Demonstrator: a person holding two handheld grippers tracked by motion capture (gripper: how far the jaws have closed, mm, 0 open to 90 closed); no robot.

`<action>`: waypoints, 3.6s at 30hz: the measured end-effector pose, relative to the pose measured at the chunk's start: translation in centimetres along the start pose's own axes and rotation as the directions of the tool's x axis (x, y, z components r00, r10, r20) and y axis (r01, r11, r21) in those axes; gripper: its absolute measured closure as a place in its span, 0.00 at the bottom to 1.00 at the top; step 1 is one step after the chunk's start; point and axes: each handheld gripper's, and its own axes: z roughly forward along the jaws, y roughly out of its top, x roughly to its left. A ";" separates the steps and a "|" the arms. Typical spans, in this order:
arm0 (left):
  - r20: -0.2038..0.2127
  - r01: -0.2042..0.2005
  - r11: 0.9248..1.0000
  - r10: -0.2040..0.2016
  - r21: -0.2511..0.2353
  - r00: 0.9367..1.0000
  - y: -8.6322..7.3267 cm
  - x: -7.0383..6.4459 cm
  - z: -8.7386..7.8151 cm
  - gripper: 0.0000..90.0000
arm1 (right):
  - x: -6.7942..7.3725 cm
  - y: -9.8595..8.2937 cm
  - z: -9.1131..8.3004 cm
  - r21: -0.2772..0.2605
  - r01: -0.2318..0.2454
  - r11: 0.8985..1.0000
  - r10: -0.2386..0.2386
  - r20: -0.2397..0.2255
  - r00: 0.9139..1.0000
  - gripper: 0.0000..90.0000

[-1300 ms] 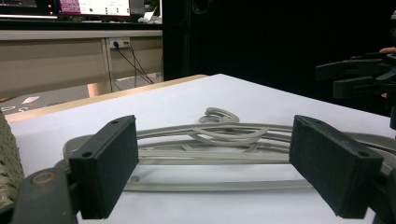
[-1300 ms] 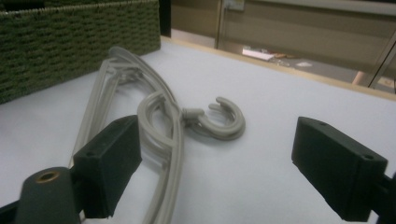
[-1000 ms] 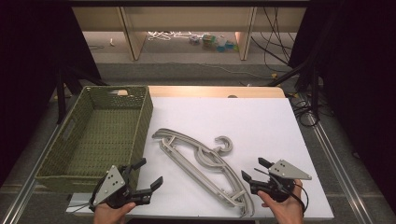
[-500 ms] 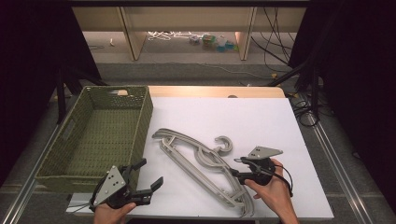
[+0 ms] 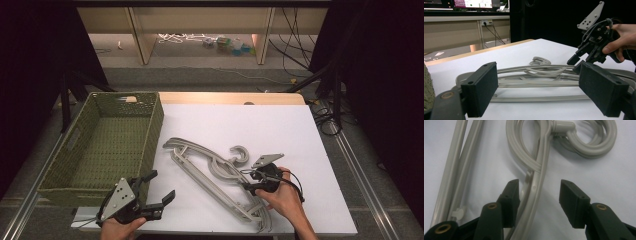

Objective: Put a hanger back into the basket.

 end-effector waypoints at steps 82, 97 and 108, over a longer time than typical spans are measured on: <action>0.227 -0.058 0.938 -0.022 0.341 0.974 6.0 -3.2 11.6 0.46 | 3.6 4.1 -10.8 -0.089 0.512 0.854 -0.512 0.027 0.859 0.91; 0.333 -0.194 0.912 0.069 0.360 0.940 5.7 -3.2 11.7 0.76 | 4.3 4.3 -10.7 -0.103 0.543 0.833 -0.546 0.004 0.838 0.91; 0.400 -0.268 0.884 0.103 0.382 0.911 6.0 -3.9 11.5 0.89 | 3.1 4.1 -10.4 -0.126 0.524 0.843 -0.528 -0.001 0.849 0.75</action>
